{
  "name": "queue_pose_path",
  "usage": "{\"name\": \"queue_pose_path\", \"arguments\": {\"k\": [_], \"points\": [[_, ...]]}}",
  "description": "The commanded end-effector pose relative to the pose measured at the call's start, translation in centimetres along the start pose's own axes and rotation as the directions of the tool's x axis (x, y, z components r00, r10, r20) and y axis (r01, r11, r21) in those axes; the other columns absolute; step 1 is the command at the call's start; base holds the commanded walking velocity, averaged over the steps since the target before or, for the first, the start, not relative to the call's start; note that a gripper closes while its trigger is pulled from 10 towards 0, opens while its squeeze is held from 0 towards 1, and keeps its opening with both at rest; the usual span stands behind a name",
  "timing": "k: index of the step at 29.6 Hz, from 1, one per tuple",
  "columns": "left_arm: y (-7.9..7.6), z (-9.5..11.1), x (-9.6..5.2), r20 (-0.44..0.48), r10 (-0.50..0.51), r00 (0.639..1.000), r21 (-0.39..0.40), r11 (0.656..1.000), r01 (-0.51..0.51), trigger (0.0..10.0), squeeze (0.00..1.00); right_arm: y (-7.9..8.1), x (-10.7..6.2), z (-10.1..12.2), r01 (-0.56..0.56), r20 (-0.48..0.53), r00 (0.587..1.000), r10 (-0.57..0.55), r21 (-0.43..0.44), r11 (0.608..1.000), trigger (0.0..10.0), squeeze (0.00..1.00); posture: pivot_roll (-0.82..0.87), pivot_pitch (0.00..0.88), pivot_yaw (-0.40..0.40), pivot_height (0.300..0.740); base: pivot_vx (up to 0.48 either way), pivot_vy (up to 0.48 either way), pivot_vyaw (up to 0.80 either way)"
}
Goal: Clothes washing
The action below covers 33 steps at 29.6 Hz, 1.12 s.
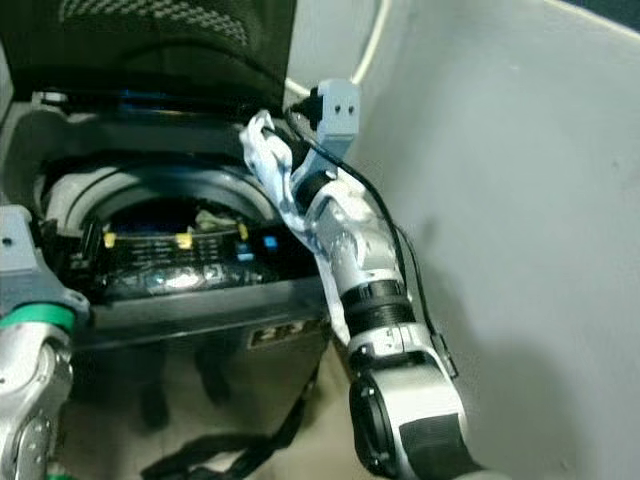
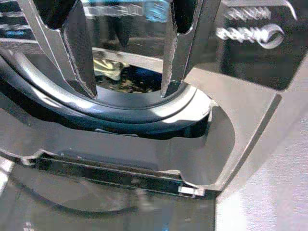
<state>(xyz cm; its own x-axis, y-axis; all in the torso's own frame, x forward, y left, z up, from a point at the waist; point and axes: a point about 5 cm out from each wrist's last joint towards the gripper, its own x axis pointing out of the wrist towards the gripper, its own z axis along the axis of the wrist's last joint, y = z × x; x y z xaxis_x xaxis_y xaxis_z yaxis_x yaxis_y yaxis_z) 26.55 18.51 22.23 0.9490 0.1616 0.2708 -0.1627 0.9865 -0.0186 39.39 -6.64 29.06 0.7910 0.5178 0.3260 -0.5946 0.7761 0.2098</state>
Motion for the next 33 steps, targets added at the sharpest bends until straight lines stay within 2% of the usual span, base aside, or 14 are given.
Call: {"name": "queue_pose_path", "arguments": {"k": [1,13,18,20,22,23,24,26,27,28,29,31,32,33], "points": [[0.1,-0.3,-0.2,-0.020,0.011,1.000,0.014,1.000,-0.011,10.0,0.00,0.8,0.4,0.5,-0.035,0.021,0.999,0.035,0.001,0.999,10.0,0.00,0.19,0.020,-0.182,0.740,0.000,0.000,0.00],[0.7,-0.4,-0.2,-0.037,0.023,0.999,0.044,0.999,-0.021,10.0,0.00,0.5,0.7,0.4,-0.022,0.004,1.000,0.022,-0.008,1.000,10.0,0.00,0.19,0.037,-0.183,0.740,0.000,0.000,0.00],[0.7,-0.7,0.0,-0.044,0.017,0.999,0.050,0.999,-0.014,10.0,0.00,-0.3,1.2,-0.3,-0.008,-0.067,0.998,0.004,-0.055,0.998,10.0,0.00,0.17,0.031,-0.175,0.740,0.000,0.000,0.00],[0.4,-0.9,0.3,-0.051,-0.001,0.999,0.046,0.999,0.004,10.0,0.00,1.0,3.5,3.1,-0.024,-0.059,0.998,0.015,-0.155,0.988,10.0,0.00,0.15,0.029,-0.158,0.740,0.000,0.000,0.00],[0.4,-0.9,0.3,-0.051,-0.001,0.999,0.046,0.999,0.004,10.0,0.00,1.0,3.5,3.1,-0.024,-0.059,0.998,0.015,-0.155,0.988,10.0,0.00,0.15,0.029,-0.158,0.740,0.000,0.000,0.00],[0.1,-1.0,0.4,-0.055,-0.013,0.998,0.043,0.999,0.015,10.0,0.00,3.2,5.1,8.7,-0.064,0.091,0.993,0.075,-0.118,0.991,10.0,0.00,0.13,0.029,-0.147,0.740,0.000,0.000,0.00],[-0.1,-1.1,0.5,-0.058,-0.022,0.998,0.041,0.999,0.024,10.0,0.00,5.9,5.4,16.7,-0.145,0.343,0.929,0.138,-0.008,0.989,10.0,0.00,0.13,0.029,-0.147,0.740,0.000,0.000,0.00],[-0.1,-1.1,0.5,-0.058,-0.022,0.998,0.041,0.999,0.024,10.0,0.00,5.9,5.4,16.7,-0.145,0.343,0.929,0.138,-0.008,0.989,10.0,0.00,0.13,0.029,-0.147,0.740,0.000,0.000,0.00],[-0.2,-1.2,0.4,-0.061,-0.024,0.998,0.038,0.999,0.027,10.0,0.00,8.0,3.7,24.4,-0.262,0.579,0.797,0.172,0.075,0.962,10.0,0.00,0.13,0.030,-0.155,0.740,0.000,0.000,0.00],[-0.2,-1.2,0.4,-0.061,-0.024,0.998,0.038,0.999,0.027,10.0,0.00,8.0,3.7,24.4,-0.262,0.579,0.797,0.172,0.075,0.962,10.0,0.00,0.13,0.030,-0.155,0.740,0.000,0.000,0.00],[-0.2,-1.3,0.3,-0.063,-0.021,0.998,0.034,0.999,0.023,10.0,0.00,8.8,1.1,30.1,-0.373,0.744,0.650,0.153,0.137,0.918,10.0,0.00,0.13,0.028,-0.167,0.740,0.000,0.000,0.00],[-0.2,-1.3,0.3,-0.063,-0.021,0.998,0.034,0.999,0.023,10.0,0.00,8.8,1.1,30.1,-0.373,0.744,0.650,0.153,0.137,0.918,10.0,0.00,0.13,0.028,-0.167,0.740,0.000,0.000,0.00],[-0.2,-1.4,0.3,-0.065,-0.017,0.998,0.032,0.999,0.019,10.0,0.00,8.8,-0.8,33.1,-0.410,0.817,0.562,0.126,0.142,0.901,10.0,0.00,0.12,0.027,-0.175,0.740,0.000,0.000,0.00],[-0.3,-1.5,0.2,-0.065,-0.013,0.998,0.030,0.999,0.015,10.0,0.00,8.1,-1.5,33.9,-0.398,0.832,0.545,0.104,0.148,0.906,10.0,0.00,0.12,0.026,-0.177,0.740,0.000,0.000,0.00]]}}
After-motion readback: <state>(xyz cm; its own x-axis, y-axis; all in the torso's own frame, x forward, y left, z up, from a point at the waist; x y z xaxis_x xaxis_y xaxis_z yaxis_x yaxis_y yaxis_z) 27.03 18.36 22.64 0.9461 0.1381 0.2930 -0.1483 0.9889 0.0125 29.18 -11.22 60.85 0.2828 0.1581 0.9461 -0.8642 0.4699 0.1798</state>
